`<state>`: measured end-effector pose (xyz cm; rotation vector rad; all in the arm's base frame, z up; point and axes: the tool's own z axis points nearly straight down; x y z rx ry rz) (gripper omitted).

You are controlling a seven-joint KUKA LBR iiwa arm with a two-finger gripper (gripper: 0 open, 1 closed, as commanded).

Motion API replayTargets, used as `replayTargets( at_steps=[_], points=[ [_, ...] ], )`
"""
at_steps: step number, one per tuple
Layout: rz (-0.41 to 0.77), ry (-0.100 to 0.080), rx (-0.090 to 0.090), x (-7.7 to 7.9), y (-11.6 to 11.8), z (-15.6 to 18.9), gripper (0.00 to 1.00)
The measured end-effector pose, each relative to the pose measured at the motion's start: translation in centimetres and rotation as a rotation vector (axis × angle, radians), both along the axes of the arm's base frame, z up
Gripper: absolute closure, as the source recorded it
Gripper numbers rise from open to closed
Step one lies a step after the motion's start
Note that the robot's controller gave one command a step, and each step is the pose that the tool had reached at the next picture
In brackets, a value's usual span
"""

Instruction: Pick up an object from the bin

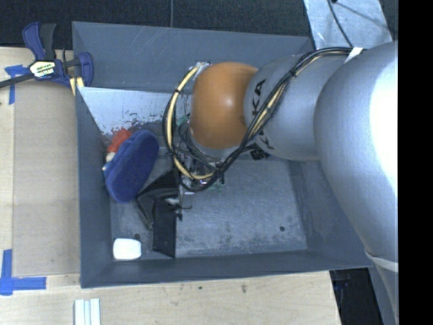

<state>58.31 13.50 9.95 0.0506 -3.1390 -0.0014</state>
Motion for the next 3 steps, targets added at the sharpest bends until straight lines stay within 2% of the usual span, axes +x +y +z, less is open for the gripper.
replayTargets(
  at_steps=[1, 2, 3],
  points=[
    [-0.171, -0.004, 0.0, -0.41, 0.02, -2.92, 0.0],
    [-0.17, -0.005, 0.001, -0.35, 0.01, -2.87, 0.0],
    [-0.171, -0.007, 0.001, -0.28, -0.03, -2.77, 1.0]
  ],
)
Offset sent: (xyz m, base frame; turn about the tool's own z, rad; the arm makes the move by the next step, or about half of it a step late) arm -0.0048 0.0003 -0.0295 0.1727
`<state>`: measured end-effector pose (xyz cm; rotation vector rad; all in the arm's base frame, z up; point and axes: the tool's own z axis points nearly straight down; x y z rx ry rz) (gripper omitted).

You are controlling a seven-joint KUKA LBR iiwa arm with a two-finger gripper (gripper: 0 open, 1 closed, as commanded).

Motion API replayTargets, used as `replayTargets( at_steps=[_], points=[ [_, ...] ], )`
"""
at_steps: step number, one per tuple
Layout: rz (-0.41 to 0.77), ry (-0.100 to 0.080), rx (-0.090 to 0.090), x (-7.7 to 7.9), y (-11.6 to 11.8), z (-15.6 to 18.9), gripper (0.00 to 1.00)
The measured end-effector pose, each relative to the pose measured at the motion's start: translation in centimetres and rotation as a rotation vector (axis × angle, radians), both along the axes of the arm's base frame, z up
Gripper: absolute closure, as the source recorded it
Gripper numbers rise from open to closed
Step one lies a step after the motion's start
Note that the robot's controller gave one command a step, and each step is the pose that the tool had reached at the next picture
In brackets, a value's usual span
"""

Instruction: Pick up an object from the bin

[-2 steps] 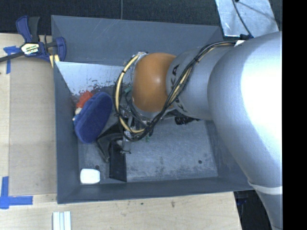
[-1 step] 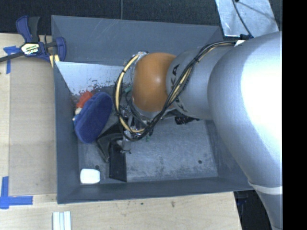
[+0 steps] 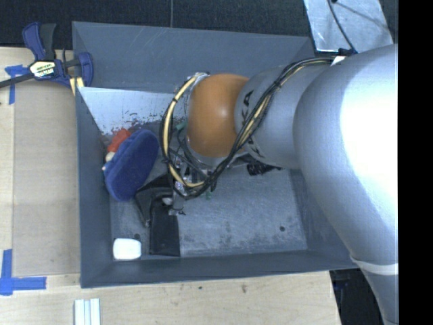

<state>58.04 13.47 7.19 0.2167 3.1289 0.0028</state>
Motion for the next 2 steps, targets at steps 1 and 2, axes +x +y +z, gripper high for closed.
replayTargets(
  at_steps=[1, 2],
  points=[
    [0.0, 0.003, -0.001, 0.0, -0.1, 8.1, 1.0],
    [0.0, 0.006, -0.001, 0.0, -0.1, 10.5, 1.0]
  ],
)
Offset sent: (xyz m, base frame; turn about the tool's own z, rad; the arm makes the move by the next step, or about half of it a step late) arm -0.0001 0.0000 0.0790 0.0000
